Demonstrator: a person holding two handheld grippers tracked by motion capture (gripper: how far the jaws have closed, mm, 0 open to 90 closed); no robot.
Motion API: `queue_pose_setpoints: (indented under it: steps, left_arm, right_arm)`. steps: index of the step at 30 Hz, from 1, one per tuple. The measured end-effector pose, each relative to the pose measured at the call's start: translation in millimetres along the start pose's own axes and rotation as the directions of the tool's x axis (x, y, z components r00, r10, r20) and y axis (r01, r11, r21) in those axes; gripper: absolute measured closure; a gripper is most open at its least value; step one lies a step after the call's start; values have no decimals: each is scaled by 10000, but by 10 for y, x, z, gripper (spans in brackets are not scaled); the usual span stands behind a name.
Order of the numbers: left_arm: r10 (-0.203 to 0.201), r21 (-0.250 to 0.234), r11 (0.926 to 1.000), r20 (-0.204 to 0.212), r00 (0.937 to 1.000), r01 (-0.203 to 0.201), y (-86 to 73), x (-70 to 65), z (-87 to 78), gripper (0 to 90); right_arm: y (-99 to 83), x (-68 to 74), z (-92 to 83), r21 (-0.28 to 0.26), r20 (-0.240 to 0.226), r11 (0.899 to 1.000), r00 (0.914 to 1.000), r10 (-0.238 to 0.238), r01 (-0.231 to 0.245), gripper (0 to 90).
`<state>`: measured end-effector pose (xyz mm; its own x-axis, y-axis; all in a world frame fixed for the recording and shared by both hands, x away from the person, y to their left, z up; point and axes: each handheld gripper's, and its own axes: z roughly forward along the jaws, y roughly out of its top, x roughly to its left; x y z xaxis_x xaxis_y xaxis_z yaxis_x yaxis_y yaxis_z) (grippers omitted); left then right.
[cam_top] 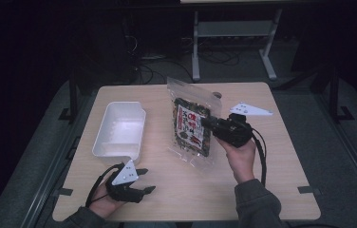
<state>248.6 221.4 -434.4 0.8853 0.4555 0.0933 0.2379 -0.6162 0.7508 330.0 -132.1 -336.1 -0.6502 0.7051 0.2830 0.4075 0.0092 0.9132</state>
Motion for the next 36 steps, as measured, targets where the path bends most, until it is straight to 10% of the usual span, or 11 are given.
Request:
queue_pose_setpoints:
  steps: [36]
  left_arm:
    - [-384,124,9992,-124,9992,386,-227,108,-213,339]
  right_arm:
    - [712,791,1195,-1202,174,9913,9985,-524,542,751]
